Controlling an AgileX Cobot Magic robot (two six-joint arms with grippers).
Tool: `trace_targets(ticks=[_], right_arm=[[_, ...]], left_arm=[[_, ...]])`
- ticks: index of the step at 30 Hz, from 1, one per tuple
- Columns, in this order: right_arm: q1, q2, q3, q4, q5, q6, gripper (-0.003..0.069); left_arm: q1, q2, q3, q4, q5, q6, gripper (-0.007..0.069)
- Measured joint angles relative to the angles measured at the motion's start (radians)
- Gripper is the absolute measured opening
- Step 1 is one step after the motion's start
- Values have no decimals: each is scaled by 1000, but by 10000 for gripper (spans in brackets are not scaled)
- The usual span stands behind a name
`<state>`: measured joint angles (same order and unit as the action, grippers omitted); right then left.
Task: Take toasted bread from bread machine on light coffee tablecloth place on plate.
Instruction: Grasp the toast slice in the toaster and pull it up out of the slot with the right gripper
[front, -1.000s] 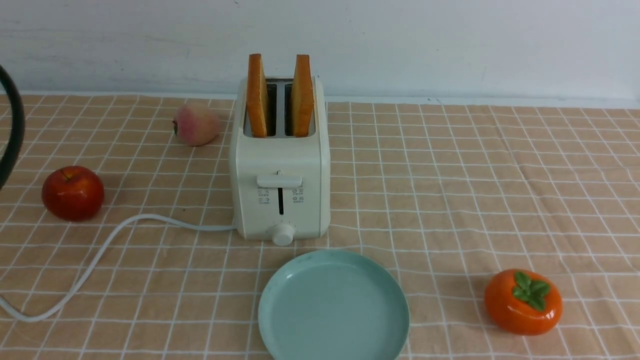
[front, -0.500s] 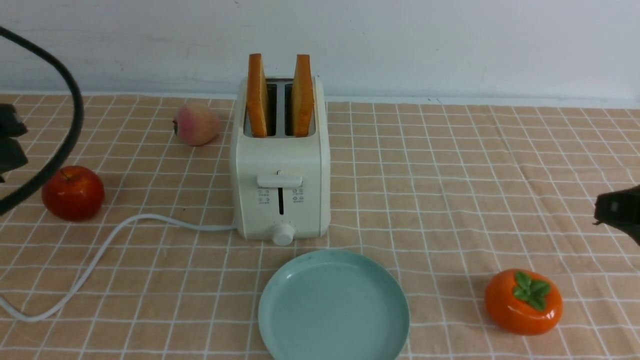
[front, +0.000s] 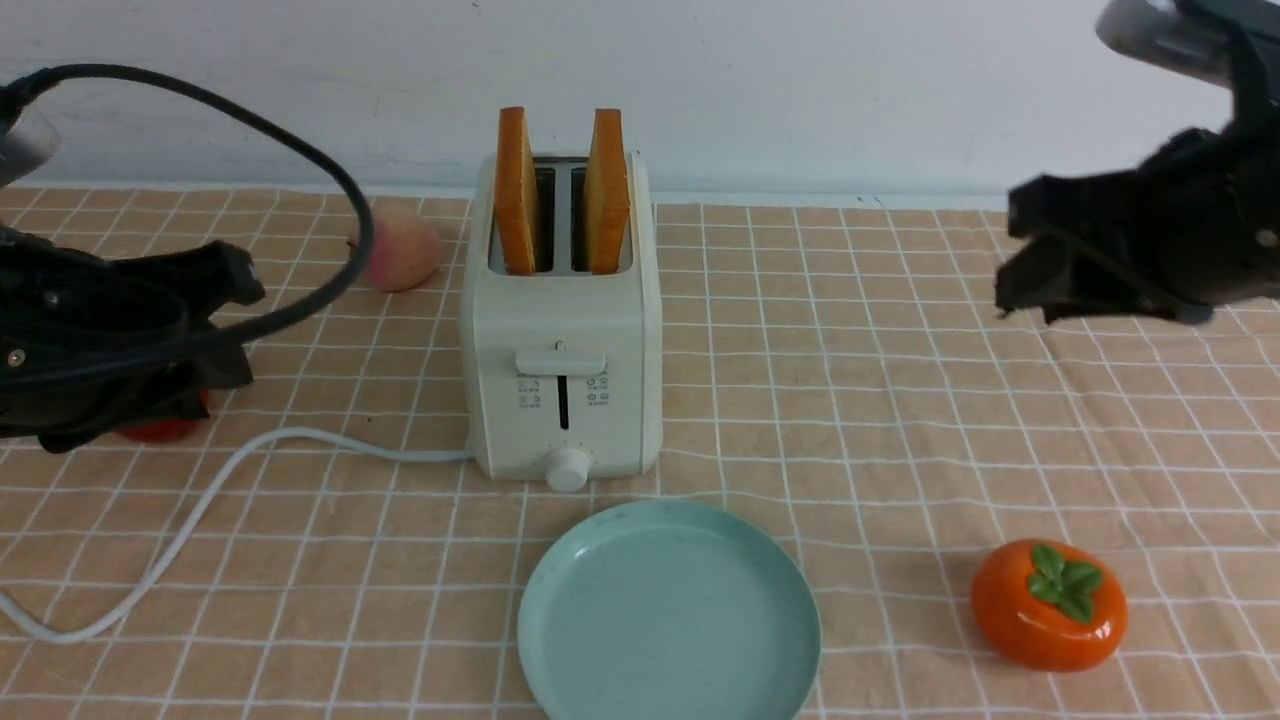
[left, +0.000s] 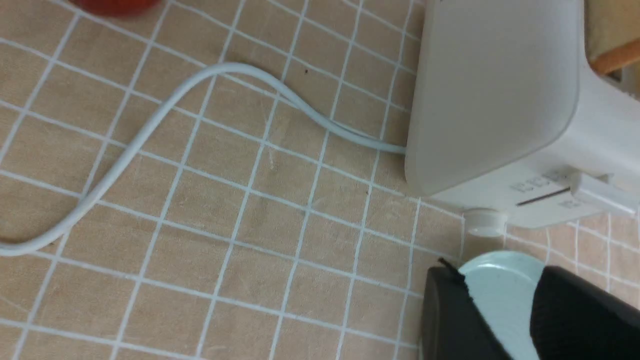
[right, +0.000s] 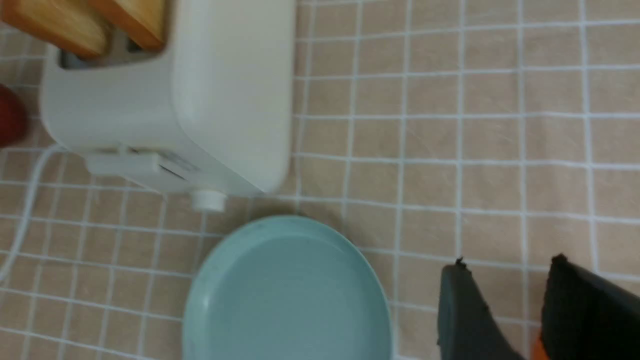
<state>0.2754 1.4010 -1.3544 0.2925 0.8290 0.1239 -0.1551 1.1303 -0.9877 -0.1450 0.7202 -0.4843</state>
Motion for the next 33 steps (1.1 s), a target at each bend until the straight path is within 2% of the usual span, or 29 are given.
trace_targets(ticks=[4,6,8,14,20,24,27,30,31,33], right_arm=[[28,119,-128,104,-3,-94,286],[87,204,-243,171,-21,-186,341],[135,275,-325,187,-42,-206,400],[208,456,-545,154,-55,-144,525],[218,606,-692,119,-60,-104,551],[218,692,-728,114,-108,-103,544],[218,746,-728,102,-150,-86,498],[218,765,-728,89,-176,-80,396],[218,765,-728,89,-177,-80,396],[218,765,-729,90,-183,-78,244]], left_arm=[[0,-1,-39,3,105,70,238],[0,-1,-50,1,207,94,238],[0,-4,-50,-2,281,114,238],[0,-83,-50,1,342,149,238],[0,-185,-51,2,344,153,238],[0,-225,-51,2,355,153,238],[0,-240,-51,2,358,153,238],[0,-240,-51,-2,358,153,238],[0,-240,-51,-2,358,153,238],[0,-240,-51,-2,358,153,238]])
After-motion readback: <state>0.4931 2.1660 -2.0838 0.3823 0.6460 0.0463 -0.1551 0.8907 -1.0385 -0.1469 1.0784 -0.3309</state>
